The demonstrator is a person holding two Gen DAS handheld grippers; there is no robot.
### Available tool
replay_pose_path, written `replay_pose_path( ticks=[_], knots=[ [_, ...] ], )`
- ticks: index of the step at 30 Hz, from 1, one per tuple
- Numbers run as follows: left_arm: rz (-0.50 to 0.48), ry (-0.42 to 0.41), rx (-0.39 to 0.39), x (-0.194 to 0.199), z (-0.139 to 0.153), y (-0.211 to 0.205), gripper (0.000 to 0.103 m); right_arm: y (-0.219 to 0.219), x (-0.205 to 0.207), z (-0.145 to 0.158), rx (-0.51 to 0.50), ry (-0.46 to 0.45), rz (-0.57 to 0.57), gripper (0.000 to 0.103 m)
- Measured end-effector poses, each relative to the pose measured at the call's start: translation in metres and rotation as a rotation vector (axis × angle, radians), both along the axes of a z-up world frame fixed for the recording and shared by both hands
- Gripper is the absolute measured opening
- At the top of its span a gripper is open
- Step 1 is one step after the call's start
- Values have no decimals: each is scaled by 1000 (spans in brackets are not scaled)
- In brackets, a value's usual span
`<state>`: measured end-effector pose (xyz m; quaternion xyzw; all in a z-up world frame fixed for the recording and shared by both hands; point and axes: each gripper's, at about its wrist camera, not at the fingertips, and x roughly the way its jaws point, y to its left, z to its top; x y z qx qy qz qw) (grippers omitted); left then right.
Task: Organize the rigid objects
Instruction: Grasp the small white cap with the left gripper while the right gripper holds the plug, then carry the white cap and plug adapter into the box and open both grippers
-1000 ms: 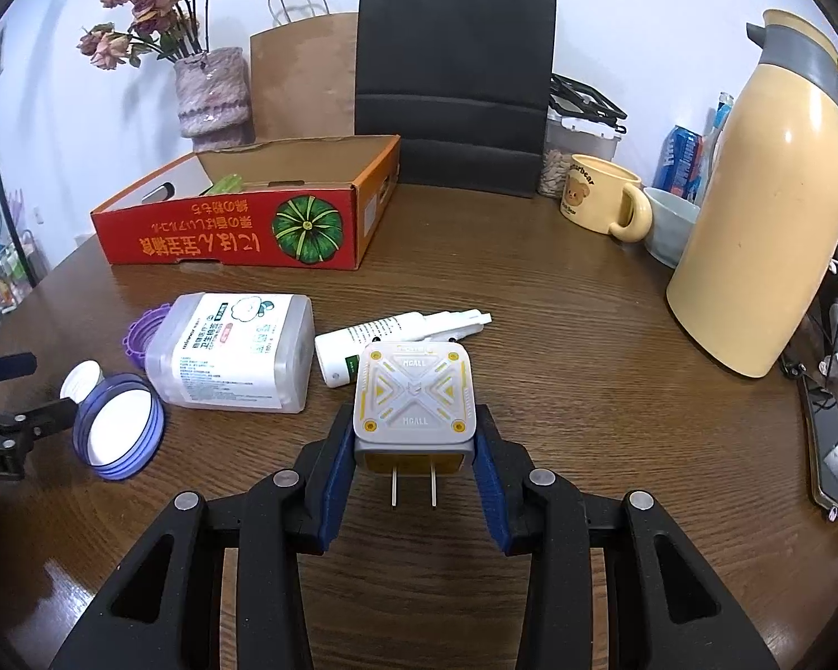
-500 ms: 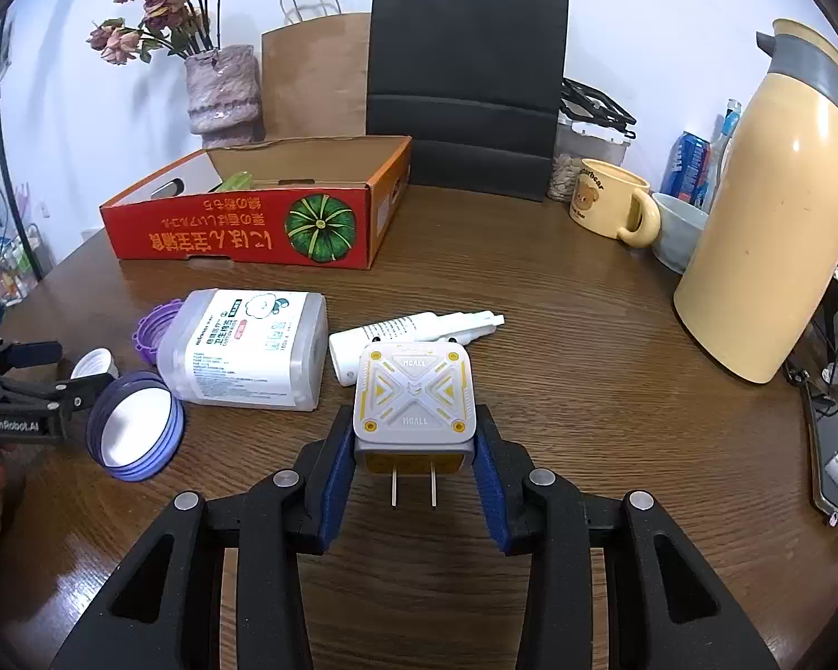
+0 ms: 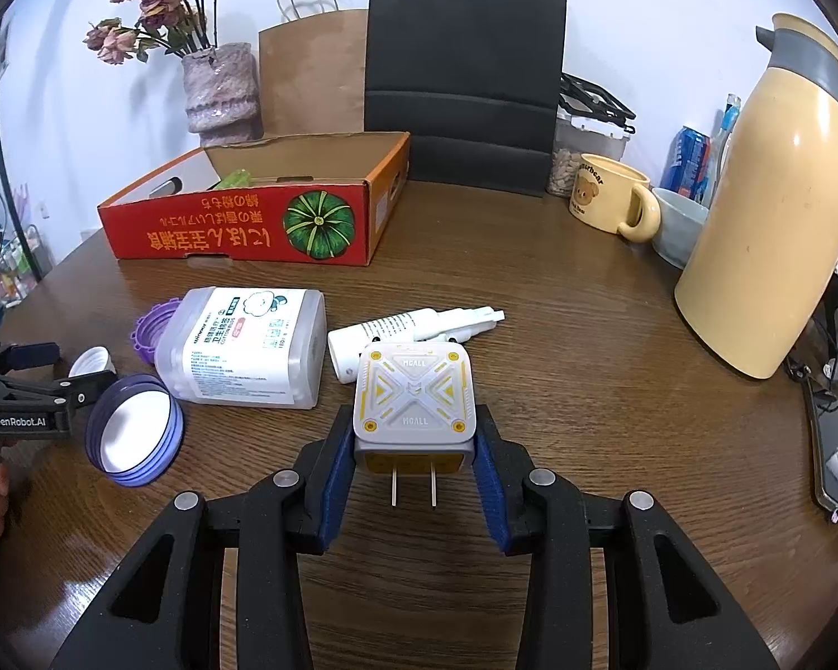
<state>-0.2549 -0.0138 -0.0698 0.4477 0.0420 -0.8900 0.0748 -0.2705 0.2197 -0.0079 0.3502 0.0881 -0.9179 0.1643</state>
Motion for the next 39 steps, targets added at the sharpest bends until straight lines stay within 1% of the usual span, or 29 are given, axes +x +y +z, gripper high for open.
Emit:
replay_pose_path(
  ticks=[9, 11, 13, 14, 15, 16, 20, 24, 31, 39],
  knots=[
    [0, 1, 0, -1, 0, 1, 103, 1, -1, 0, 3, -2, -10, 43],
    [-6, 13, -1, 0, 2, 2, 93, 1, -1, 0, 3, -1, -12, 43],
    [-17, 33, -5, 1, 6, 5, 71, 0, 0, 0, 0, -1, -13, 43],
    [-23, 39, -5, 2, 7, 6, 66, 0, 0, 0, 0, -1, -13, 43],
    [-28, 47, -5, 2, 8, 7, 54, -1, 0, 0, 1, 0, -13, 43],
    [-30, 53, -3, 3, 9, 7, 39, -1, 0, 0, 1, 0, -13, 43],
    [-51, 69, 24, 3, 11, 7, 37, -3, 2, 0, 2, 3, -13, 43],
    [-65, 102, 8, 7, 17, 11, 37, -5, 4, 1, 2, 8, -13, 43],
    [-62, 158, 5, 16, 28, 8, 37, -14, 12, 2, -13, 19, -7, 43],
    [-66, 235, 10, 29, 52, 3, 37, -35, 24, 12, -40, 56, 25, 43]
  ],
)
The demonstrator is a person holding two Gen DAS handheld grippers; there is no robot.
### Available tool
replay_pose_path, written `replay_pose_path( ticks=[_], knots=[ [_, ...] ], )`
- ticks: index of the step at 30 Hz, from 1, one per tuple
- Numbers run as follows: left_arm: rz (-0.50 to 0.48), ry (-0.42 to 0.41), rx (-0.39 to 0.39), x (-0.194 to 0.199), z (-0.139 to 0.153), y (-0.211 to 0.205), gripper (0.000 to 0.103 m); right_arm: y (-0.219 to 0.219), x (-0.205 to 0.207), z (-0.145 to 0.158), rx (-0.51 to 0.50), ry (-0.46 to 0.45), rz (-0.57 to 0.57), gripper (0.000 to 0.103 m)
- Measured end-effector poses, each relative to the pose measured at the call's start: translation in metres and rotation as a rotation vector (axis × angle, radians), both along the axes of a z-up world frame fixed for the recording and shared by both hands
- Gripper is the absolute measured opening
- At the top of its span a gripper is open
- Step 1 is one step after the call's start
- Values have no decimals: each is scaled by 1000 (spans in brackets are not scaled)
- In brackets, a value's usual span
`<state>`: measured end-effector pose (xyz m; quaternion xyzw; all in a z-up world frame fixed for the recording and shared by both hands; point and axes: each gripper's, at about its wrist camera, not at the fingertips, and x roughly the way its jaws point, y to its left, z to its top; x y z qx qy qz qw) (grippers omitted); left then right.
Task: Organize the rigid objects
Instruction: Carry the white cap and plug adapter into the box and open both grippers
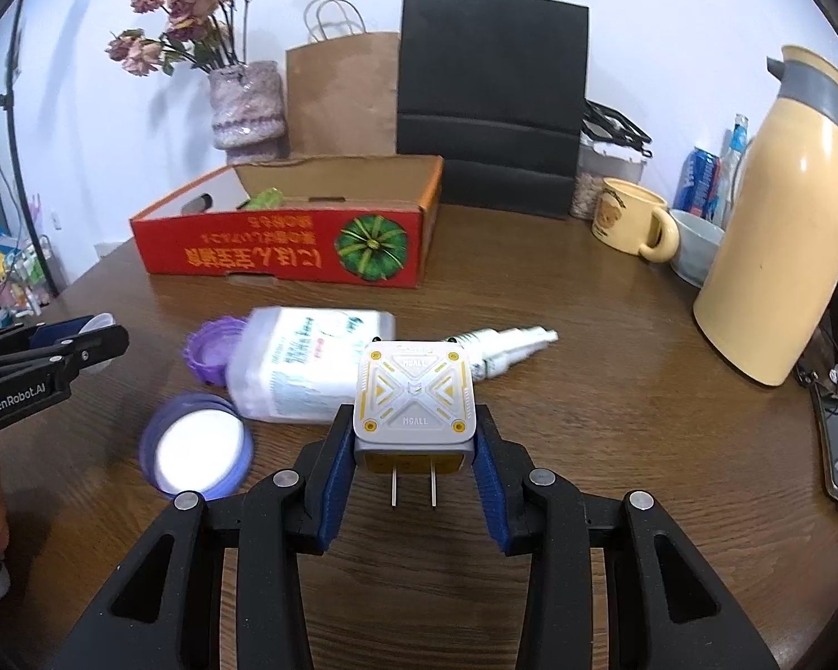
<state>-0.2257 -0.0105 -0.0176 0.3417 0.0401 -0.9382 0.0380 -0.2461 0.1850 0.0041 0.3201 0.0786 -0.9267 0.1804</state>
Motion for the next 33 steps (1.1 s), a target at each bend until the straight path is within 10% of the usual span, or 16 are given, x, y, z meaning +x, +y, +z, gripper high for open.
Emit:
replay_pose_path(
  ticks=[33],
  knots=[
    [78, 163, 57, -58, 74, -32, 37, -67, -48, 57, -74, 110, 58, 43]
  ],
)
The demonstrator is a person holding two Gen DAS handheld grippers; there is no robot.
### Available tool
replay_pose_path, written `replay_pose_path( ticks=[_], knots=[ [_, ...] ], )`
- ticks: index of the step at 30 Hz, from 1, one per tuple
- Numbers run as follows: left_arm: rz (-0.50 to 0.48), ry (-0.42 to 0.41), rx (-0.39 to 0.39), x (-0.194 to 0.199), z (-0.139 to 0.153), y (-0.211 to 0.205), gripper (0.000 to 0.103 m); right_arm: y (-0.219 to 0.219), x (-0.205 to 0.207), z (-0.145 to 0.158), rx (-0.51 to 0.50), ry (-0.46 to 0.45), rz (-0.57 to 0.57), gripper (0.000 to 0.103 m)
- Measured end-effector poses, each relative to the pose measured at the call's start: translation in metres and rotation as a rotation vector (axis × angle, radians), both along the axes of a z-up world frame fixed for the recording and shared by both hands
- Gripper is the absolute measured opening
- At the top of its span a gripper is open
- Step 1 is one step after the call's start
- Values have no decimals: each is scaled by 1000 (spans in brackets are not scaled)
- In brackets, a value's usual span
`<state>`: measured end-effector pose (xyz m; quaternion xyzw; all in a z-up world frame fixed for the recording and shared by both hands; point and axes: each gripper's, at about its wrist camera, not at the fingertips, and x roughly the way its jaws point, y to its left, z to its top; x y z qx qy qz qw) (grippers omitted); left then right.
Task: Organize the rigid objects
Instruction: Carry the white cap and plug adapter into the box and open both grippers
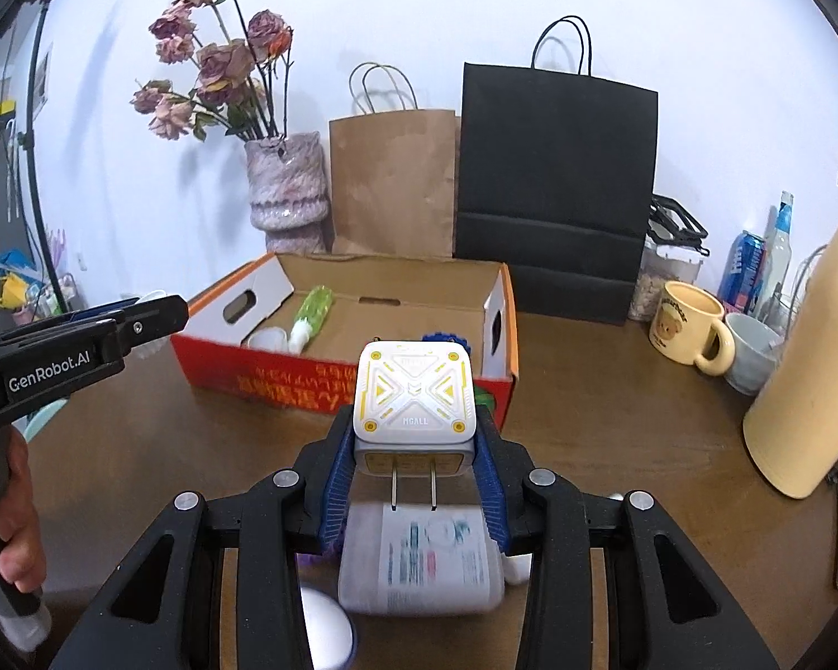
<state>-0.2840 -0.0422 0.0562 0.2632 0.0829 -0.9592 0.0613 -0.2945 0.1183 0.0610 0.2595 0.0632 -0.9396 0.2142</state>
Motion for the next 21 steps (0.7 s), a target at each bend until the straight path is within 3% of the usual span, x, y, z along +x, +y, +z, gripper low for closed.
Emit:
replay_pose_path(
  ticks=[11, 21],
  knots=[
    [37, 13, 25, -36, 5, -13, 37, -20, -43, 5, 6, 8, -1, 43],
    [60, -24, 6, -75, -8, -19, 37, -34, -88, 2, 10, -19, 5, 43]
  ],
)
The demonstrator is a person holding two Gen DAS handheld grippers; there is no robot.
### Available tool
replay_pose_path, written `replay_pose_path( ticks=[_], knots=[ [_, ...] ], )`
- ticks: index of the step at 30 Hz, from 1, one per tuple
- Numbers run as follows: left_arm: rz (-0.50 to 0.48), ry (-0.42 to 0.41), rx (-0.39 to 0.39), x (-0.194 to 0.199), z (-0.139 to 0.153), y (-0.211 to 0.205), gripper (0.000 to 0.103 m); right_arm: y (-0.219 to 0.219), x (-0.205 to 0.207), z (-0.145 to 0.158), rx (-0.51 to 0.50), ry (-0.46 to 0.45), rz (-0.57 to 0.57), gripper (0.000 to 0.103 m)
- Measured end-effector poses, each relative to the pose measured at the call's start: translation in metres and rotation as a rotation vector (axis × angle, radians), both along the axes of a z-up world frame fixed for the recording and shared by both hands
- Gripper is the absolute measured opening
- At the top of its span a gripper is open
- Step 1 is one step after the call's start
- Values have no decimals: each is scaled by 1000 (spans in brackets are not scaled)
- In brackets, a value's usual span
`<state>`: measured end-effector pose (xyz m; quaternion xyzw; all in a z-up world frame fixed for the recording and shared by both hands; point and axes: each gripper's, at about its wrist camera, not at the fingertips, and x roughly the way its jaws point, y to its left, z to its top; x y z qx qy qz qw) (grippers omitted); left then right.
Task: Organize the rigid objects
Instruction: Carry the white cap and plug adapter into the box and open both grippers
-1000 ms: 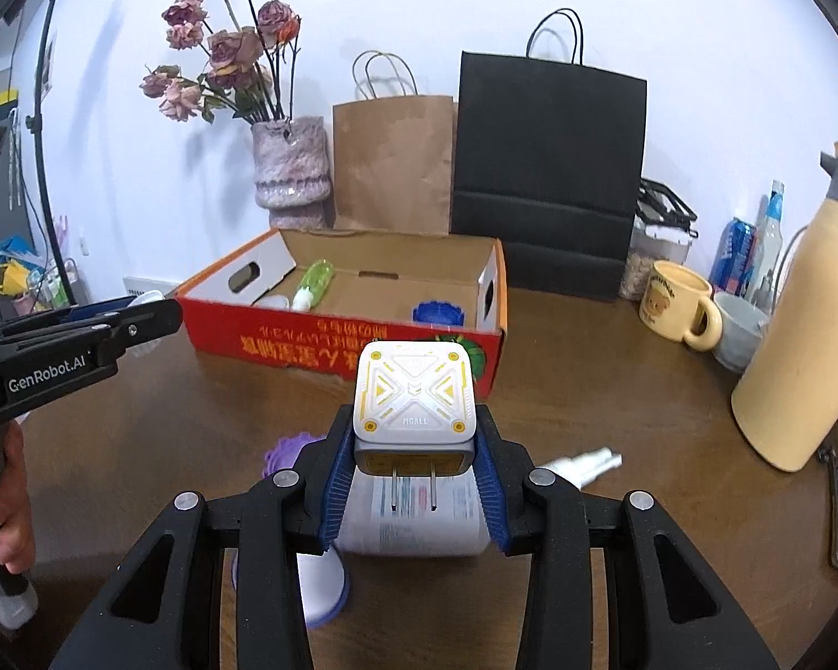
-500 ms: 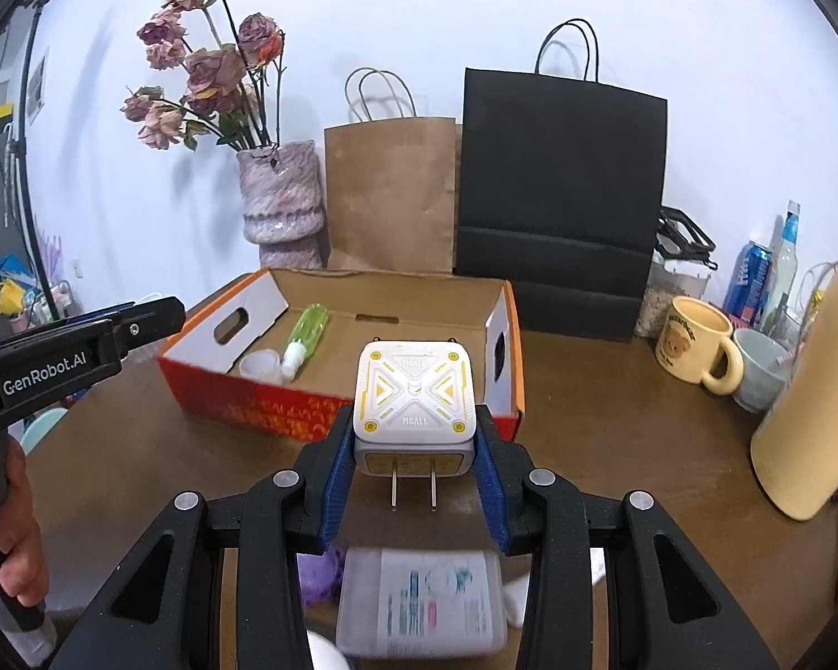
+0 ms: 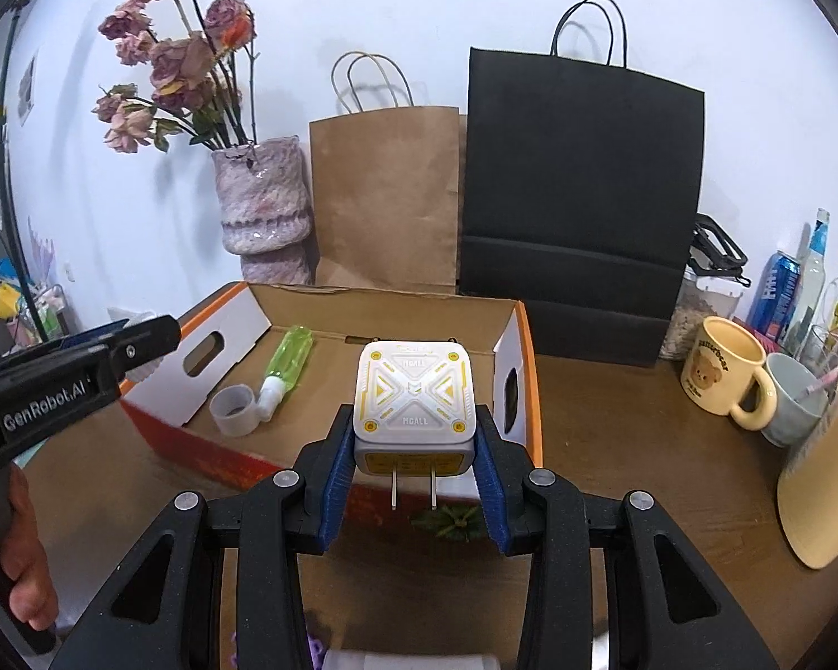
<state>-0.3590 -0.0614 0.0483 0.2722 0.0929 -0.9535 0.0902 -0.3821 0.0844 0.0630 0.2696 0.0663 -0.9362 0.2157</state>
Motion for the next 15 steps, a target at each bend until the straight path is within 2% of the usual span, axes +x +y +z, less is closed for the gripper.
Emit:
replay_pose_path(
  ticks=[15],
  knots=[
    [25, -44, -45, -52, -17, -15, 37, -19, -58, -9, 56, -52, 16, 44]
  ],
)
